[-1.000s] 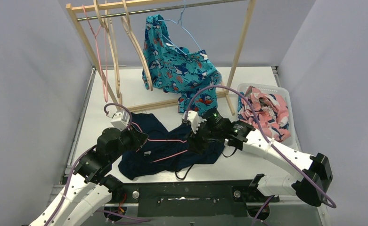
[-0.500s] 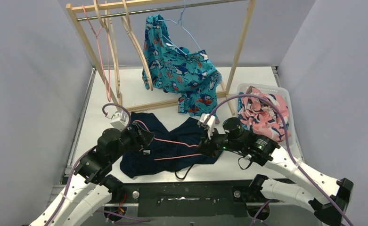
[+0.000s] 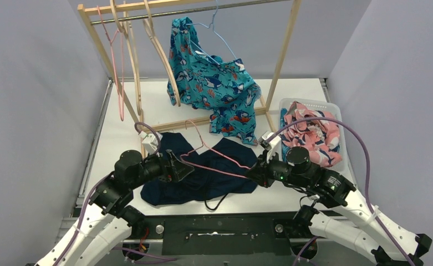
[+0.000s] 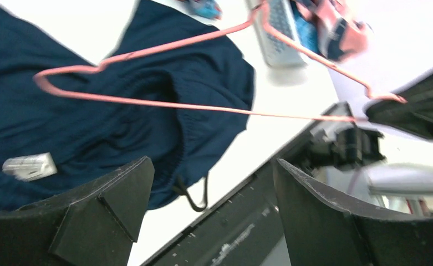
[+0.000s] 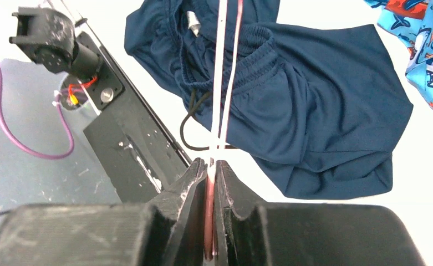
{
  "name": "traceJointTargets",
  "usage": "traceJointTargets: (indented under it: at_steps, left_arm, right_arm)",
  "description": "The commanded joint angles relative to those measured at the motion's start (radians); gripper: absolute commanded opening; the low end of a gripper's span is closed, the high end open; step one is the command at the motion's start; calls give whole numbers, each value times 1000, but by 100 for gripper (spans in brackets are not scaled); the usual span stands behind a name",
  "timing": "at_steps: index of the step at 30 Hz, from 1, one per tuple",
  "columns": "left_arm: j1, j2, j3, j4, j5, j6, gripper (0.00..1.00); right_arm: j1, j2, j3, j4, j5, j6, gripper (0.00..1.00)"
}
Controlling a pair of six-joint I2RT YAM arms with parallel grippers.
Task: Remove the shorts from the hanger
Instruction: Remove the shorts from the hanger, then place the hanger on the clothes rod.
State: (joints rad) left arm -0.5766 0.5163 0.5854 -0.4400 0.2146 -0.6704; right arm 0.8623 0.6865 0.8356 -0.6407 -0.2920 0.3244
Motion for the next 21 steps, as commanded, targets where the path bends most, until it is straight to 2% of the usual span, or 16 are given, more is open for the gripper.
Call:
traceJointTargets:
  at_steps: [1, 3, 7, 11, 15, 21]
  left_arm:
    - [0, 45, 41, 165, 240, 2, 79]
    - [1, 54, 67, 77, 159, 23, 79]
    - [0, 23, 68, -91, -141, 53, 79]
    - [0, -14, 55, -143, -398, 4, 77]
    - [1, -4, -6, -71, -413, 72, 76]
    - [1, 30, -38, 6, -330, 153, 76]
  right_arm:
    - [-3, 42, 0, 91, 17, 42, 0]
    - [-4, 46, 9, 78, 45, 46, 0]
    - [-3, -41, 17, 79, 126, 63, 0]
    - [-3, -141, 42, 96, 234, 64, 0]
    - [-4, -165, 90, 121, 283, 45, 0]
    - [-4, -101, 111, 233, 292, 14, 0]
